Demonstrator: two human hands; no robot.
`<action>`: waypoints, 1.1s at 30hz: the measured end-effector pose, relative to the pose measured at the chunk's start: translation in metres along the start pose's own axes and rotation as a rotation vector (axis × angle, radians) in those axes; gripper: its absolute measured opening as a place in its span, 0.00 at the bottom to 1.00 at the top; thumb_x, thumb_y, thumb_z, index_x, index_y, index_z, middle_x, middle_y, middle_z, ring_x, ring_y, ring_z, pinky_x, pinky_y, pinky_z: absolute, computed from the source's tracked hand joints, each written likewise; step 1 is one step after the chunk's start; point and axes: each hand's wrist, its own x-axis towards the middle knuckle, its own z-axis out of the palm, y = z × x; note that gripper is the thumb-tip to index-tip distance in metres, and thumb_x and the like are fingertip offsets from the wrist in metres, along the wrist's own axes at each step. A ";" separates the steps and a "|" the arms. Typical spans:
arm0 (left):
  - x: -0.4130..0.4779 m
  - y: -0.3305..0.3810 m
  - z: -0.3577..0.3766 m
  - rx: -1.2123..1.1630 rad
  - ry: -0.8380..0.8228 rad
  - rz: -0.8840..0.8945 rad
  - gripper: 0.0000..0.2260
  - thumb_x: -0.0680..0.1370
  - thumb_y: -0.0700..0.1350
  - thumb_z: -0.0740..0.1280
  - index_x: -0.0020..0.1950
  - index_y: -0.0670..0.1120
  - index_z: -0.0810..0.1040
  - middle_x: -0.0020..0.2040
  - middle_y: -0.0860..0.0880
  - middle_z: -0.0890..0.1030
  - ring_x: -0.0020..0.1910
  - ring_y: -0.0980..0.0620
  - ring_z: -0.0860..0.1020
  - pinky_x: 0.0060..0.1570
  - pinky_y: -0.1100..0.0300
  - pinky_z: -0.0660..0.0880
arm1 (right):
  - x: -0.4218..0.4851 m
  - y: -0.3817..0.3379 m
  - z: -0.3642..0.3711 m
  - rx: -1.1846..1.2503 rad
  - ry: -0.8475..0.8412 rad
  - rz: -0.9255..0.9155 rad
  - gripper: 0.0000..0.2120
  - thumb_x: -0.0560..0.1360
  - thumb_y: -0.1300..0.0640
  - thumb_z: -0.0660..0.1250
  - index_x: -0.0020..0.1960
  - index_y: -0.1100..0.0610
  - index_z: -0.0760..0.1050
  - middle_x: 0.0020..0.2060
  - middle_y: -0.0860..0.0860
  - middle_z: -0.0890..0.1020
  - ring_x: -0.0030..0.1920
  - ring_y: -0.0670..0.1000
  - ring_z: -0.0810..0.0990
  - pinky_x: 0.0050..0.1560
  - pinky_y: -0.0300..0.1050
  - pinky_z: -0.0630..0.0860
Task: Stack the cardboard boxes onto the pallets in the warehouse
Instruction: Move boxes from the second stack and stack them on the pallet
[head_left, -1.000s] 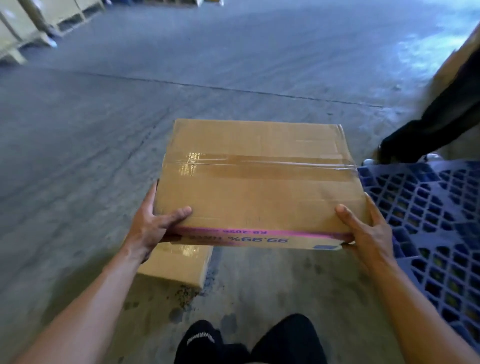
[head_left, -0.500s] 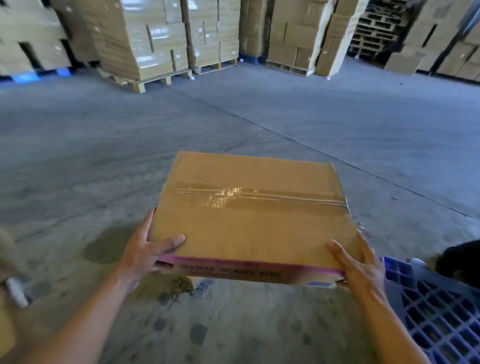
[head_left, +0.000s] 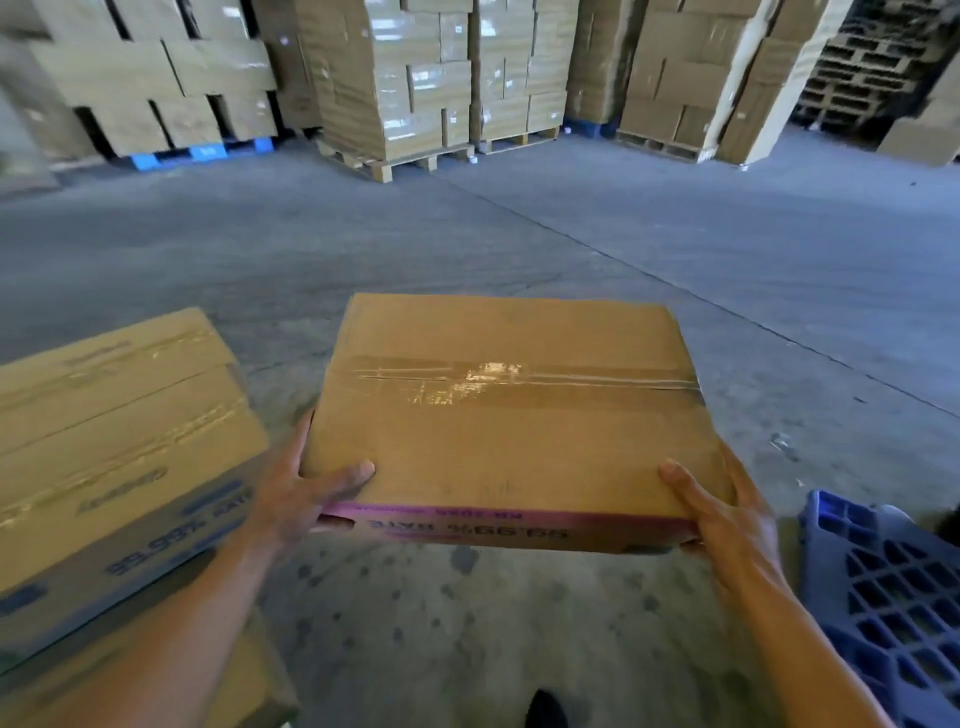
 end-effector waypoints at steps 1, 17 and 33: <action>-0.020 -0.006 -0.012 -0.009 0.021 -0.003 0.43 0.61 0.55 0.84 0.72 0.66 0.68 0.61 0.52 0.79 0.50 0.44 0.84 0.40 0.40 0.83 | -0.018 0.003 0.001 0.011 -0.019 -0.001 0.43 0.68 0.45 0.77 0.78 0.43 0.62 0.61 0.49 0.71 0.58 0.56 0.75 0.54 0.58 0.79; -0.327 -0.090 -0.162 -0.035 0.498 -0.080 0.42 0.56 0.59 0.85 0.63 0.74 0.67 0.62 0.54 0.76 0.57 0.41 0.81 0.53 0.37 0.80 | -0.223 0.044 0.065 0.007 -0.474 0.027 0.35 0.70 0.50 0.78 0.71 0.37 0.66 0.58 0.47 0.77 0.51 0.59 0.82 0.46 0.58 0.82; -0.486 -0.208 -0.440 0.046 0.779 -0.174 0.50 0.66 0.55 0.80 0.80 0.61 0.52 0.76 0.47 0.62 0.66 0.43 0.71 0.55 0.44 0.78 | -0.450 0.120 0.298 -0.284 -0.699 0.000 0.47 0.52 0.26 0.77 0.68 0.27 0.62 0.69 0.48 0.72 0.61 0.58 0.78 0.55 0.66 0.80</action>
